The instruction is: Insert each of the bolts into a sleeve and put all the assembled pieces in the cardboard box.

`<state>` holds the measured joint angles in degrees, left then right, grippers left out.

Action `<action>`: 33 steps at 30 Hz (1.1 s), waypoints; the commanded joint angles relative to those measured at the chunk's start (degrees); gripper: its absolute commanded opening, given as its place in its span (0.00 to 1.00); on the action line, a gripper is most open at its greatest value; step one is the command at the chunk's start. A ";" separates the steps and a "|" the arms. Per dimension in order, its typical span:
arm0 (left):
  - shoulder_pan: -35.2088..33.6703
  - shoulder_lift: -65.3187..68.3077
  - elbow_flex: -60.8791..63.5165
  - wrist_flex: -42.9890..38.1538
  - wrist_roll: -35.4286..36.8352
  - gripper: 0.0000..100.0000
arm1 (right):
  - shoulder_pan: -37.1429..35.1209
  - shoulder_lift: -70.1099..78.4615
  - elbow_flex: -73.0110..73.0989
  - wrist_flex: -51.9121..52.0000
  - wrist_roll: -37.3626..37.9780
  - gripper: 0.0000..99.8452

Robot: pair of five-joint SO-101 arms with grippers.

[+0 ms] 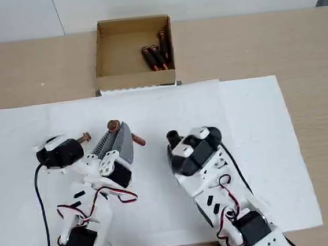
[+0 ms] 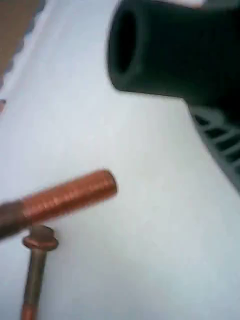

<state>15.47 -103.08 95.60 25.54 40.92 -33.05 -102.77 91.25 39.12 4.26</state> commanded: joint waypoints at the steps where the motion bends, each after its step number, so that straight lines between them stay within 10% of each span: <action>1: 0.53 -0.97 -3.82 -1.93 0.88 0.00 | -1.27 -1.19 0.79 -1.54 3.69 0.00; 33: 5.45 -0.62 -15.43 8.00 0.88 0.00 | -5.23 -1.19 2.73 -8.04 11.08 0.00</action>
<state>20.66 -103.08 83.38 33.54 41.54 -37.10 -103.12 94.86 32.62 14.90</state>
